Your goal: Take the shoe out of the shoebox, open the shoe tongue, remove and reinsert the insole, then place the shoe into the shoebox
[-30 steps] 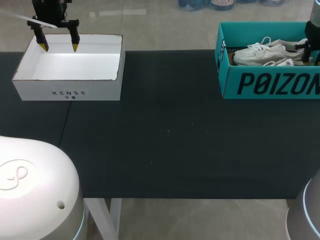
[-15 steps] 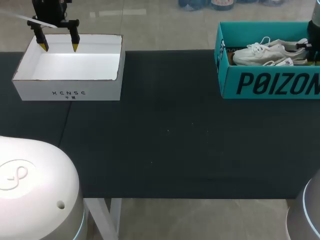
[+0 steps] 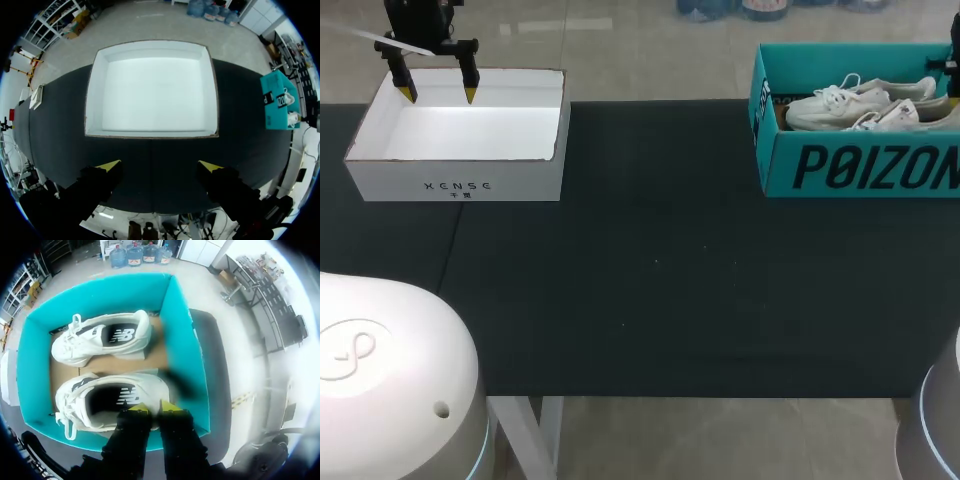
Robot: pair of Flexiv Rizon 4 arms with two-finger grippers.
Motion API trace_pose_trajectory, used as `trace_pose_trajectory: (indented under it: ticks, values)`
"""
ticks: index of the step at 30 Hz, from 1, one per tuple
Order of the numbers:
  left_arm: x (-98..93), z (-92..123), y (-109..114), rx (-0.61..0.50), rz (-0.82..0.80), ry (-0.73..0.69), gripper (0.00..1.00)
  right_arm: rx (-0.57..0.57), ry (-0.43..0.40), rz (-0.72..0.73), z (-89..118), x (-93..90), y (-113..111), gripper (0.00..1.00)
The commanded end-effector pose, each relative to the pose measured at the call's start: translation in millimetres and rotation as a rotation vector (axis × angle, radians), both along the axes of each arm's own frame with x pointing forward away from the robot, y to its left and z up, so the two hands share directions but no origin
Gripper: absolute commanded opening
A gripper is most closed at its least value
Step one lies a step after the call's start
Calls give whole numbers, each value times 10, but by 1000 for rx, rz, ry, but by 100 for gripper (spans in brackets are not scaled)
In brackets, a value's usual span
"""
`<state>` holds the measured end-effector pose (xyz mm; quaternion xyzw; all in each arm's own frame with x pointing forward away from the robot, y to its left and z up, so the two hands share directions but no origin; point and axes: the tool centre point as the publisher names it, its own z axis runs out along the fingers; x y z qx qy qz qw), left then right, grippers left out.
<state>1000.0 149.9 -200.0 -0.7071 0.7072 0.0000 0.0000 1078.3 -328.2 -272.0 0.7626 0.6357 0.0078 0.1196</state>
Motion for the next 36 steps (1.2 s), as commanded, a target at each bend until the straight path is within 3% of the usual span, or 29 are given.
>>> trace_pose_trajectory:
  ticks: [1,9,18,22,26,32,36]
  values:
    - [0,0,0,0,0,0,100,-8,-26,-15,357,-98,74,0]
    - [0,0,0,0,0,0,100,-16,-80,-36,834,-86,134,0]
    - [0,0,0,0,0,0,100,7,-137,-57,1433,-224,311,0]
    - [0,0,0,0,0,0,100,5,-164,-40,1652,-430,487,0]
    - [0,0,0,0,0,0,100,15,-176,-37,1787,-796,727,0]
    - [0,0,0,0,0,0,100,33,-174,-46,1862,-1321,1055,0]
    - [0,0,0,0,0,0,100,44,-165,-48,1791,-1699,1297,0]
